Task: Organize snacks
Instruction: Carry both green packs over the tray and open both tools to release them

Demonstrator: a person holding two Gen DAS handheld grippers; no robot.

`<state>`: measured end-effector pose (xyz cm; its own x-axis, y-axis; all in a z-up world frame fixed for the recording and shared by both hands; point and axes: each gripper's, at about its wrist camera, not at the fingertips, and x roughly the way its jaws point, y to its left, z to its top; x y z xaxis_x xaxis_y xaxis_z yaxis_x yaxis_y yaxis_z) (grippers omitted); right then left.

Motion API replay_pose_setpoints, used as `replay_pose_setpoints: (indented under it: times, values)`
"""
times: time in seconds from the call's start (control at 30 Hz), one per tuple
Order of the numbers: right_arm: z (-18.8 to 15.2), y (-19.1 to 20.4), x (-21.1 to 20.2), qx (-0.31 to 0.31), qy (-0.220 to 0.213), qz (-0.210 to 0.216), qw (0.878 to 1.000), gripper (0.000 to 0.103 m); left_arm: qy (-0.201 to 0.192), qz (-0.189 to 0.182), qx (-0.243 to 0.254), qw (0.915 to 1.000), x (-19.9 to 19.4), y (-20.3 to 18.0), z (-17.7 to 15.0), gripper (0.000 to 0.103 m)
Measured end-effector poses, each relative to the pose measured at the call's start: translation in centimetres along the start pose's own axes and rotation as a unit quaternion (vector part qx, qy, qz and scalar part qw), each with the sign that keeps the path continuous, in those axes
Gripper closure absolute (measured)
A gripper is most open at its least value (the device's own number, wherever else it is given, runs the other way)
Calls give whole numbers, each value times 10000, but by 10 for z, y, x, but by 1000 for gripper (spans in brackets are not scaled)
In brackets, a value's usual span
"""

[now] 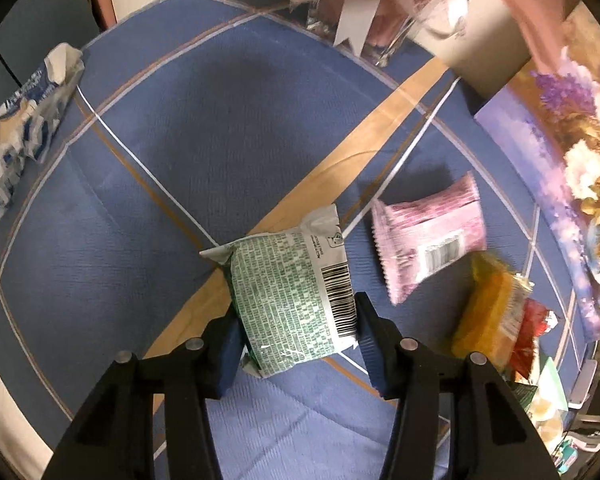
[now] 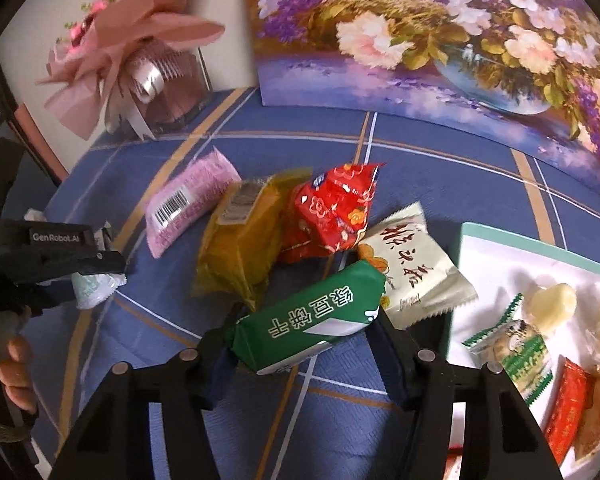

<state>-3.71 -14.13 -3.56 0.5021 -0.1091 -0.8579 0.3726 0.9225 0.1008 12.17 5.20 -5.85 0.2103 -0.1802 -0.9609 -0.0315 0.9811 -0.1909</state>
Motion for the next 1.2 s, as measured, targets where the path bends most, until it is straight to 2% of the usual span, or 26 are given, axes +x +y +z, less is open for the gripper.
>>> replay_pose_setpoints:
  times: [0.3,0.7,0.83,0.97,1.2]
  values:
    - [0,-13,-42,357,-194,-63,9992,40,-340,-159,258,9990,-44,-25,-28,50]
    - [-4,-56,-96,914,-452,-616,9929,40,-698,-337,774,9940,-96,-61,-68,50]
    - [-6,-76,-111,1088,-534,-823,9892,40,-815,-367,1193,9888,-105,-90,-88,50]
    - [-11,-102,-120,1251,-576,-1124,9841,40,-769,-513,1572,9832,-109,-121,-107,50]
    - [-25,-170,-132,1953,-527,-1341,9701,40,-418,-826,2286,9691,-100,-183,-151,50]
